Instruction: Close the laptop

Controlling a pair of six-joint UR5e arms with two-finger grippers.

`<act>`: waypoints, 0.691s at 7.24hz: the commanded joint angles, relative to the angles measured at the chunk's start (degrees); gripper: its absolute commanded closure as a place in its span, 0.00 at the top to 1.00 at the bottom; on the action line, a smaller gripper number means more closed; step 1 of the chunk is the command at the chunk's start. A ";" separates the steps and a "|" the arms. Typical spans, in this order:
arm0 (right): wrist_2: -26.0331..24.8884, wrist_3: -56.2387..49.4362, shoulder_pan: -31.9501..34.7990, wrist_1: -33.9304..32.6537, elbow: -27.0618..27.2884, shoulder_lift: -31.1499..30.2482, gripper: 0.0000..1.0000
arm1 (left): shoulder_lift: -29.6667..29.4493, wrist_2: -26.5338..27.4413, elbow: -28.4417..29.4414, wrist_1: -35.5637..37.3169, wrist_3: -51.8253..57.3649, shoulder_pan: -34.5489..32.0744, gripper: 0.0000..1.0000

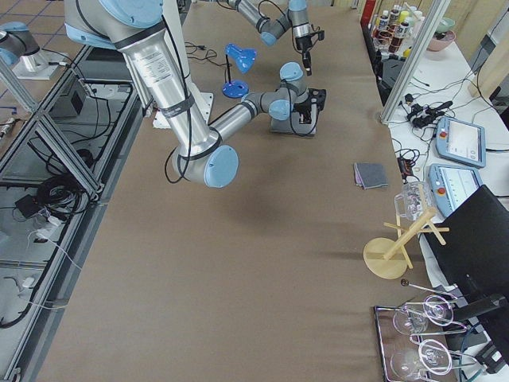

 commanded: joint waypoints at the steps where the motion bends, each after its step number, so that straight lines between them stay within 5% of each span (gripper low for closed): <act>1: 5.86 -11.98 4.70 -13.60 12.34 -7.32 1.00 | 7.62 -9.36 -10.78 13.94 14.37 -8.19 1.00; 5: 11.43 -47.44 18.05 -14.00 22.76 -34.47 1.00 | 15.91 -12.74 -15.40 39.89 55.79 -26.62 1.00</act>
